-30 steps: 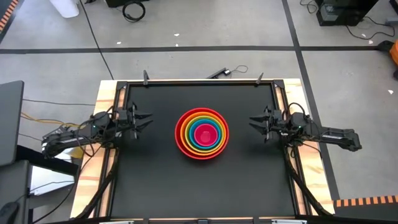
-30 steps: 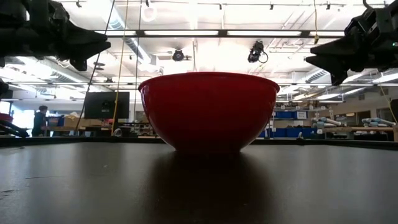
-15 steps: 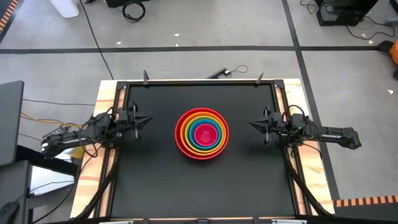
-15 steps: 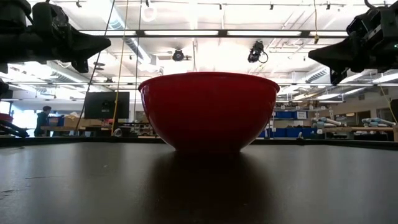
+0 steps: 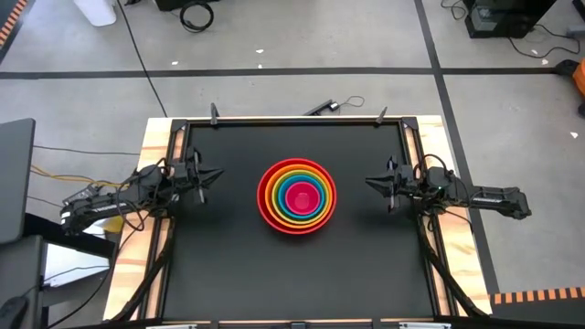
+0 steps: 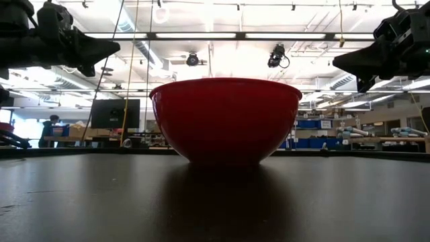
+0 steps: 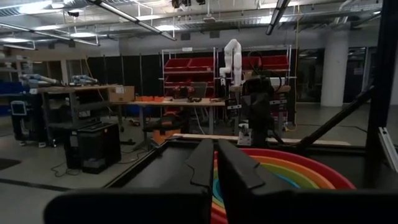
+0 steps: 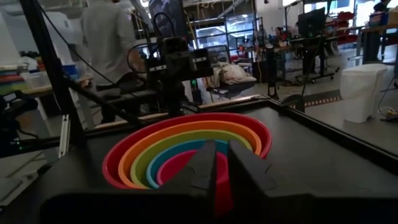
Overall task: Nest bowls inside each other
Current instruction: Return to Home Position
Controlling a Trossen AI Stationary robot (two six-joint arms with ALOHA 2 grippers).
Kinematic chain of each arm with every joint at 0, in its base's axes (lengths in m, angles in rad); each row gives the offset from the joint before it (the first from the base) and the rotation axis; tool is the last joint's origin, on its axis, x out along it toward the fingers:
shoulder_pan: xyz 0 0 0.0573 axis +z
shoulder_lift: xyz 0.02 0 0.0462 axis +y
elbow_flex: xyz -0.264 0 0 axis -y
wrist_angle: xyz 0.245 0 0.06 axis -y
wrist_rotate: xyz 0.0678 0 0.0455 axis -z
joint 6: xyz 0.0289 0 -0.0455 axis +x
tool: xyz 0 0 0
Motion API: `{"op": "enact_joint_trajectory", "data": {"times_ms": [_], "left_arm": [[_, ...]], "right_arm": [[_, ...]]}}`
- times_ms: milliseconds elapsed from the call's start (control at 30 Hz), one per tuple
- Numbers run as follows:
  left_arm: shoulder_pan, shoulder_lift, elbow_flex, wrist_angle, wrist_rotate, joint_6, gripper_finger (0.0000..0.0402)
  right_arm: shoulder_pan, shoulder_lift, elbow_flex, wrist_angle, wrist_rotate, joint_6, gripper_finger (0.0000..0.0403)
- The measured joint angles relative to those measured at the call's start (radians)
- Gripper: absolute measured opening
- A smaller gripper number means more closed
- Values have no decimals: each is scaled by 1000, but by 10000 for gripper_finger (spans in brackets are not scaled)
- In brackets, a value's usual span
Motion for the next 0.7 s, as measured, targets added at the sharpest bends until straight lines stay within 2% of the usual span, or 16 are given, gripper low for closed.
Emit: {"op": "enact_joint_trajectory", "data": {"times_ms": [700], "left_arm": [[0, 0, 0, -4, 0, -3, 29]], "right_arm": [[0, 0, 0, 0, 0, 0, 54]]}}
